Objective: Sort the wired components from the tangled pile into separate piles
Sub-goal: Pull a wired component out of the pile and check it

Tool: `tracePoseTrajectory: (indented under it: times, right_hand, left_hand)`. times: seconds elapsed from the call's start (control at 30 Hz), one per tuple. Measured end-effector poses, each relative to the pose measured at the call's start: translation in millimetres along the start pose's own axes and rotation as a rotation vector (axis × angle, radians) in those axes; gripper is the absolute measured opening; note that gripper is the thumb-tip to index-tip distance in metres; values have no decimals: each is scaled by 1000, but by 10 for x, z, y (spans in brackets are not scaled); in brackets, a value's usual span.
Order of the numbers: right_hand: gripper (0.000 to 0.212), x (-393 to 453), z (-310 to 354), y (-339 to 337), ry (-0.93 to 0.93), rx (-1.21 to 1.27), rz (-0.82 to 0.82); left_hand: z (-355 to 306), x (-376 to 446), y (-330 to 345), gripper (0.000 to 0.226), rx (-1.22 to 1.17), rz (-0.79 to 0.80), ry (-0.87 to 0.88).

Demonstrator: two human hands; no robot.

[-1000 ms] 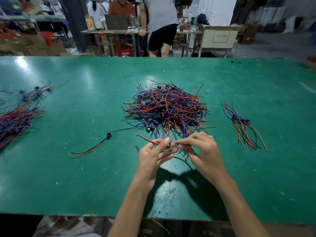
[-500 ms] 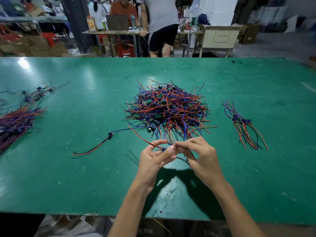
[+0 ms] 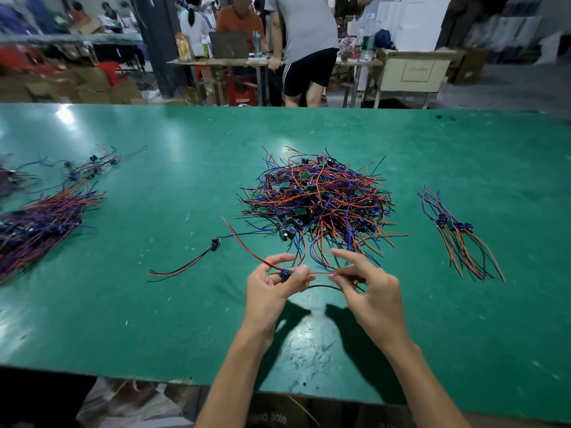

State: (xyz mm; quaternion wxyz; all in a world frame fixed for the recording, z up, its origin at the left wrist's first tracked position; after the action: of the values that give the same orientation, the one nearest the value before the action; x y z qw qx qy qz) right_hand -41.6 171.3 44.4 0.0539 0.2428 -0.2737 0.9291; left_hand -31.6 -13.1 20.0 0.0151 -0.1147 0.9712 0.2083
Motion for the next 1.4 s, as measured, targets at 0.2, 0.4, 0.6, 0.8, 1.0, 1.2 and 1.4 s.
tracePoseTrajectory:
  times: [0.2,0.4,0.6,0.8,1.0,1.2,1.4]
  right_hand:
    - [41,-41,-293,-68,132,-23,-98]
    - [36,-155,-469,-85,182,-10,-143]
    - [21,-170,-606,-140,327,167,-235]
    - [19,-134,-523,-257,398,343,-383]
    - [7,23,152,155,256,353,-97]
    - [35,-67,375,478,217,335,74]
    - [32,-13,287,369,252,458,43]
  left_hand:
    - [120,50,-94,37,-271,37,-209]
    - [210,48,-163,30,-264,1,-192]
    - [224,28,-189,31,-191,35,-124]
    - [204,0,-173,30,-20,7,-92]
    - [45,-53,106,31,156,101,-29]
    - [-152,-16,51,29,214,37,54]
    - [-497,251,-219,29,364,-104,134]
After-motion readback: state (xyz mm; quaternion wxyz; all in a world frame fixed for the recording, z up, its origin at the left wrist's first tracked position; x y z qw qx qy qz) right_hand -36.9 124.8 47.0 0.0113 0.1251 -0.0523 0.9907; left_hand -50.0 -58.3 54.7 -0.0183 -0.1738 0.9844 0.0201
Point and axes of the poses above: each hand's wrist, its own x-axis towards the middle knuckle, its own y-axis out of the palm, z = x × y, the point moved 5 cm from there along x, towards the middle knuckle, and after that the axes turned 3 degrees about y, right-handed, at the moved point
